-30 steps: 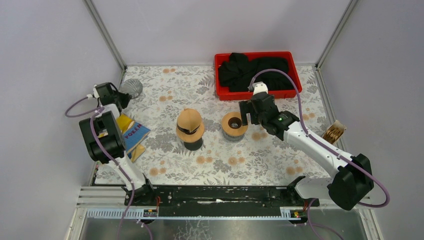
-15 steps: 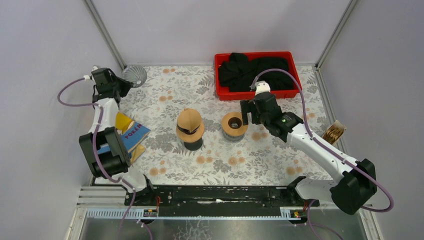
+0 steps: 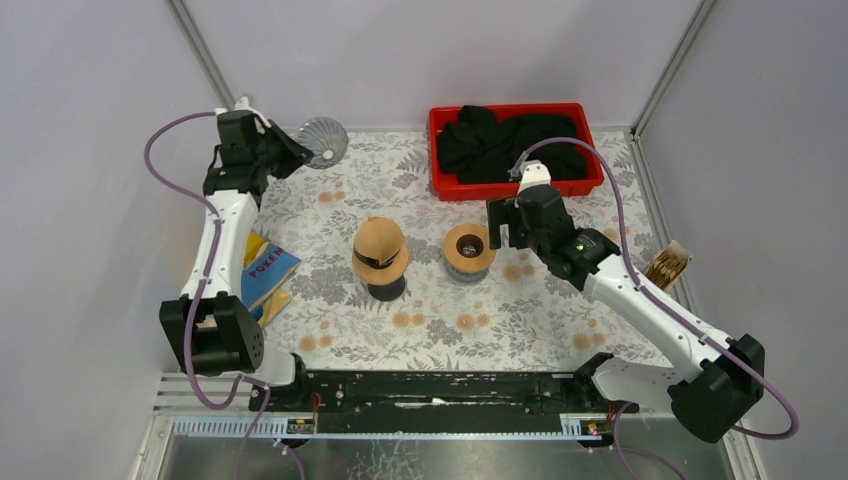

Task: Place the coffee filter in the dripper
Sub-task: Pick up the coffee dripper from the center of the board, then place the coffee dripper in the dripper holder.

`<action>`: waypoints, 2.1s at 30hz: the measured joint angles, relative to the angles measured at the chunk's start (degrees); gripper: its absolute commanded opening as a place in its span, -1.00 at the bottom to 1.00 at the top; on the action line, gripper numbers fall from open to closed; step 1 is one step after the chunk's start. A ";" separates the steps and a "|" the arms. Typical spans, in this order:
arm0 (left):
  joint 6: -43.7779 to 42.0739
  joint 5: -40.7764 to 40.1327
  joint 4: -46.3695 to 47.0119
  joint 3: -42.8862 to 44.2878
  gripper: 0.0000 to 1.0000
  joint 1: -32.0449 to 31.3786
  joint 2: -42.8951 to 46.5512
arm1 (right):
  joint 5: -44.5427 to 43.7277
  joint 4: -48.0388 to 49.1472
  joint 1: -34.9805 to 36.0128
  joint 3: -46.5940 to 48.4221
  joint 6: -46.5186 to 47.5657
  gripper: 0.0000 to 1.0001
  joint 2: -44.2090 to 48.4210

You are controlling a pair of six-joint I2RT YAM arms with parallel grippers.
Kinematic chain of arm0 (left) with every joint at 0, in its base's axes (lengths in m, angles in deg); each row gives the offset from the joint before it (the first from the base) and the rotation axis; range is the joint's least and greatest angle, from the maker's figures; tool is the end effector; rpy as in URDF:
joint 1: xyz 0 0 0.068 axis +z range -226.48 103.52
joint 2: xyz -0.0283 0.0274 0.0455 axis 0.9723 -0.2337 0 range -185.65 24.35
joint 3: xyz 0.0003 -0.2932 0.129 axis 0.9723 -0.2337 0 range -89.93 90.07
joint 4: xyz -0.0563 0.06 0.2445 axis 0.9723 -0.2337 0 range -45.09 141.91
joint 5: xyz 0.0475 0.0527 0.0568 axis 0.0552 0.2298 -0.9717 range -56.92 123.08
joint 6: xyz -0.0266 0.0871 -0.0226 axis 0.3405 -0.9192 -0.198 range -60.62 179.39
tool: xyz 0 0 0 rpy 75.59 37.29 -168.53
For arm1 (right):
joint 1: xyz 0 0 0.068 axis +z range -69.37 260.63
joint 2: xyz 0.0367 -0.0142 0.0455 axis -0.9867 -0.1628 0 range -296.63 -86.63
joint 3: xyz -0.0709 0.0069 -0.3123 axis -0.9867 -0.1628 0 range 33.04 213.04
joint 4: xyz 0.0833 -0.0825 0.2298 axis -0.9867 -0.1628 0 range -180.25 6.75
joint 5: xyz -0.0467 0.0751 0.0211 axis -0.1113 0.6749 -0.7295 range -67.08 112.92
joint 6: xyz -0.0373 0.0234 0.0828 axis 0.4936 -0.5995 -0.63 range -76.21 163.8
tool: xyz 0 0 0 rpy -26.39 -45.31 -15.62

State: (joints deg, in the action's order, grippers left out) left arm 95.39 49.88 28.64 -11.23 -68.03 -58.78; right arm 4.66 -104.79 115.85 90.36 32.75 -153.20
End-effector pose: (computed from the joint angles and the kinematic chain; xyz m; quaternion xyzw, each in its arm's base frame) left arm 0.3647 0.0295 0.3931 -0.2504 0.8123 -0.2433 0.4673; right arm 0.2408 0.1374 0.3420 -0.1031 0.8558 0.0648 0.5028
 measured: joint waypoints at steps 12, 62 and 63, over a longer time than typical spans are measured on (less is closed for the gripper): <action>-5.07 3.91 -10.05 7.43 -0.91 -14.32 -0.04 | -0.35 -1.07 0.00 0.00 -0.37 0.99 0.81; -9.64 1.66 -17.44 16.20 -0.95 -44.81 -21.53 | 15.87 -2.10 -8.98 -0.09 -6.75 0.90 5.16; -9.64 1.68 -17.42 16.17 -0.95 -44.81 -21.55 | 16.96 -1.66 -9.09 -0.09 -7.15 0.89 4.98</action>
State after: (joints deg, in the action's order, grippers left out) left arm 85.76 51.56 11.22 4.94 -112.84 -80.34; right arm 21.62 -106.45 106.76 90.28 25.60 -148.22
